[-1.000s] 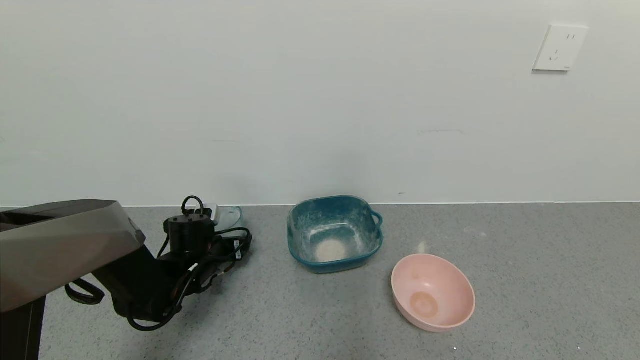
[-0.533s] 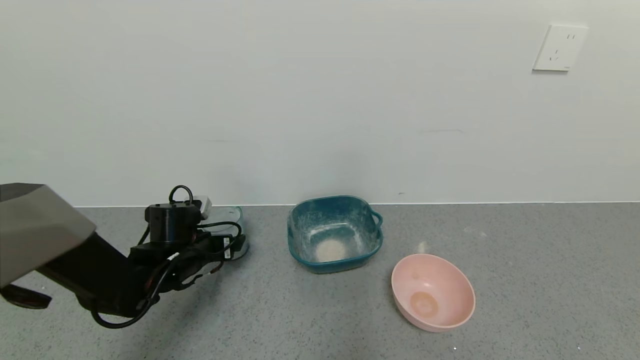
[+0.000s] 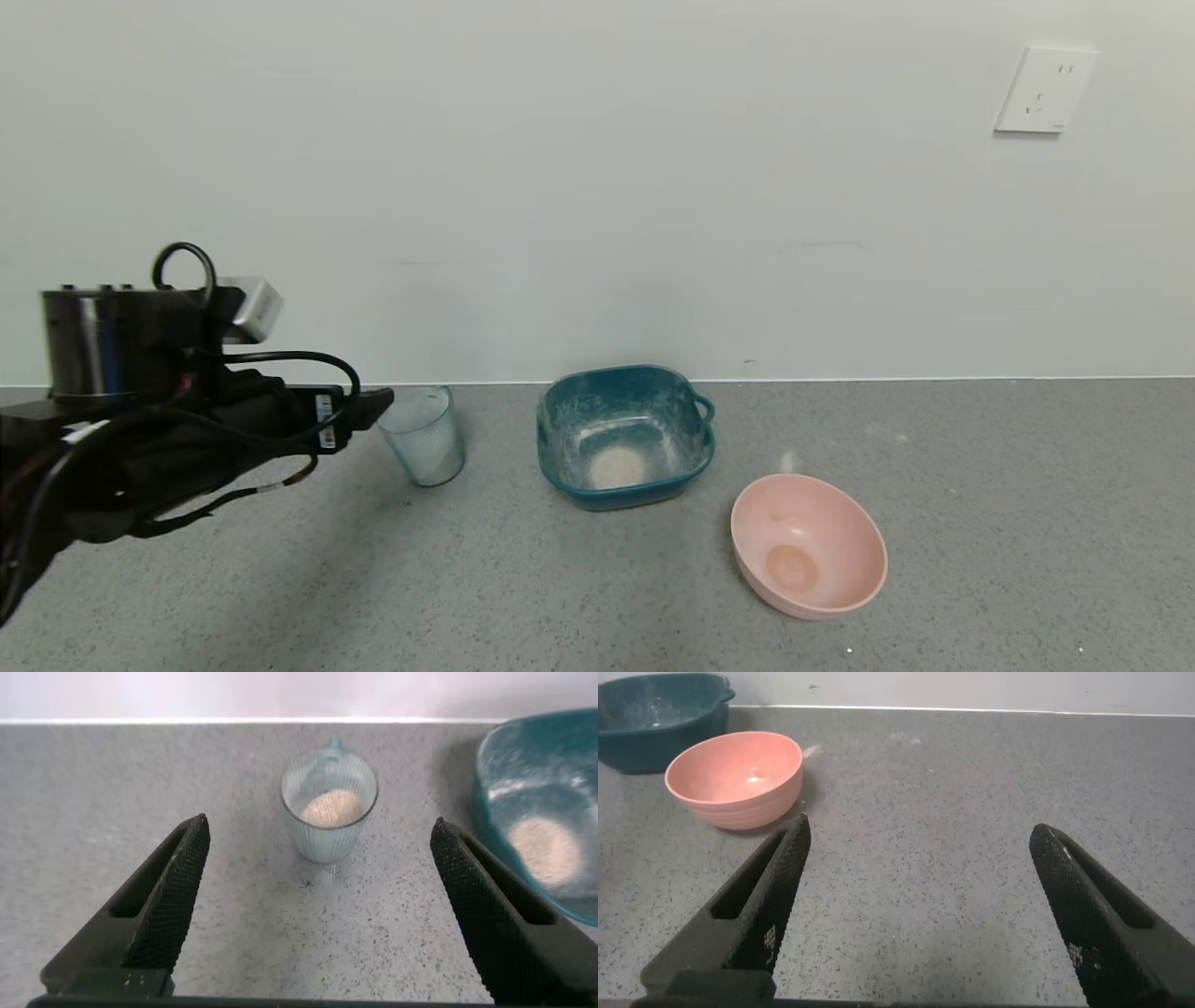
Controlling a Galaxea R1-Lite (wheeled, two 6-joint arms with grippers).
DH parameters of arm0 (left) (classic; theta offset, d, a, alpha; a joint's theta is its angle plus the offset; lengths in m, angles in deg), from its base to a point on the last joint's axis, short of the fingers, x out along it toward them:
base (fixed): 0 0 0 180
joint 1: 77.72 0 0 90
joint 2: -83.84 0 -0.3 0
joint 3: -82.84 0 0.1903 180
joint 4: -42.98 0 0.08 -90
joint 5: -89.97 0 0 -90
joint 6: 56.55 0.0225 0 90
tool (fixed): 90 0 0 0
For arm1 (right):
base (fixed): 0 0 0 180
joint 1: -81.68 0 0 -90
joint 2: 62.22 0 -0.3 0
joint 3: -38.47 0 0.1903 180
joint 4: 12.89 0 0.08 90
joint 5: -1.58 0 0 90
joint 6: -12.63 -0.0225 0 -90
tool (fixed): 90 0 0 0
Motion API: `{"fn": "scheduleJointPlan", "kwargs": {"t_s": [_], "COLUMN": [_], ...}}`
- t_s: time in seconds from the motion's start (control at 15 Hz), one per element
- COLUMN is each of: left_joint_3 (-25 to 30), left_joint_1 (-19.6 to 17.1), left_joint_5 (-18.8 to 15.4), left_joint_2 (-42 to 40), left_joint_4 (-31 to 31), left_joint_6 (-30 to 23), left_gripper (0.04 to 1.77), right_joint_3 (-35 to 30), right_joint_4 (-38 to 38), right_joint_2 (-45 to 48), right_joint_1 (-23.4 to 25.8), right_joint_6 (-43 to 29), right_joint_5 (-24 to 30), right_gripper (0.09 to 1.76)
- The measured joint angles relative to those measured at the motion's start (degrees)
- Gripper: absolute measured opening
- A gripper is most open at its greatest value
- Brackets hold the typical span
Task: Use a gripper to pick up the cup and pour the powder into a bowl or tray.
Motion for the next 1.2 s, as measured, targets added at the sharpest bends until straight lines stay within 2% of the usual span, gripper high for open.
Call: {"fn": "scheduleJointPlan", "kwargs": {"t_s": [0.47,0.93,1.07,1.2], "left_joint_3": [3.6,3.5,2.2,1.9], "left_joint_1": [0.9,2.4,0.4,-3.7], "left_joint_5": [0.0,-0.4,-0.3,-1.2], "left_joint_2": [-26.1,-53.4,-58.7,-62.2], "left_joint_4": [-10.2,-28.3,-32.3,-33.5], "left_joint_6": [1.6,6.7,7.5,7.7], "left_gripper": [1.7,1.71,1.71,1.71], "right_joint_3": [0.0,0.0,0.0,0.0], "right_joint_4": [0.0,0.0,0.0,0.0], "right_joint_2": [0.0,0.0,0.0,0.0], "right_joint_1": [0.0,0.0,0.0,0.0], "right_joint_6": [0.0,0.0,0.0,0.0], "right_joint_5": [0.0,0.0,0.0,0.0], "right_gripper": [1.71,1.71,1.71,1.71]}}
